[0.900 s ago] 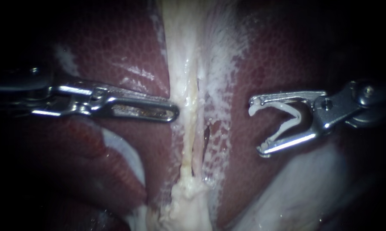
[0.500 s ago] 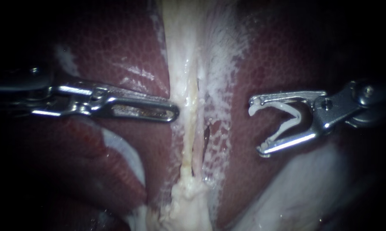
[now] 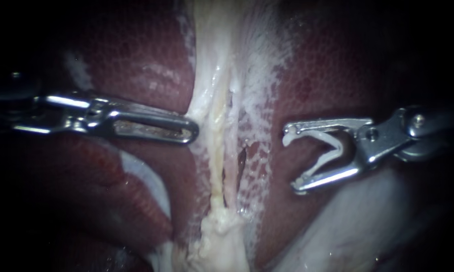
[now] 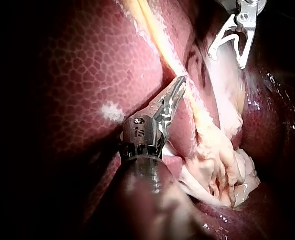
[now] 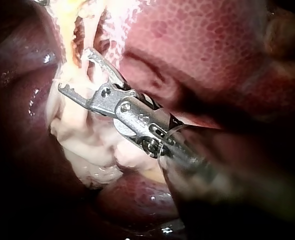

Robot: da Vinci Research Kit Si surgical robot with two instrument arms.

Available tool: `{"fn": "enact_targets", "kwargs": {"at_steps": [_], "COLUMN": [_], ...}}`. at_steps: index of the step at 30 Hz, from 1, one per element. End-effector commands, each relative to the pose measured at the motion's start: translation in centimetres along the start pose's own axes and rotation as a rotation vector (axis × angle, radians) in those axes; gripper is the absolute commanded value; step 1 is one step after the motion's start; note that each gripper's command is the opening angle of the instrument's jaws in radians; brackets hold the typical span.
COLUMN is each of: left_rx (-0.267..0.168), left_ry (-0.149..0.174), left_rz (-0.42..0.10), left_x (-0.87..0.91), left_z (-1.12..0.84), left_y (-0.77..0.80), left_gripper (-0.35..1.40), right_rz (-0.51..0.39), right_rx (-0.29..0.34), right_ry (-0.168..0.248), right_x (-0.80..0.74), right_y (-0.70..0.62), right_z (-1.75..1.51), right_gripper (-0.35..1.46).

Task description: Clipping first clip left tube

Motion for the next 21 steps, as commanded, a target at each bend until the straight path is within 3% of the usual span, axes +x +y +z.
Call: {"fn": "enact_targets", "kwargs": {"at_steps": [1, 11, 21], "left_rx": [-0.001, -0.001, -0.002], "left_ry": [-0.005, -0.022, -0.022], "left_rz": [-0.001, -0.012, -0.012], "left_x": [-0.03, -0.18, -0.18], "left_z": [-0.05, -0.2, -0.2], "left_y": [-0.02, -0.27, -0.29], "left_gripper": [-0.33, -0.33, -0.33], "right_rz": [0.009, 0.053, 0.058], "right_rx": [0.002, 0.025, 0.044], "right_ry": [-0.001, -0.005, -0.011], "right_x": [-0.01, -0.11, -0.21], "right_y": [0.0, 0.01, 0.07], "right_z": [0.05, 0.46, 0.84], "right_gripper": [0.6, 0.6, 0.6]}}
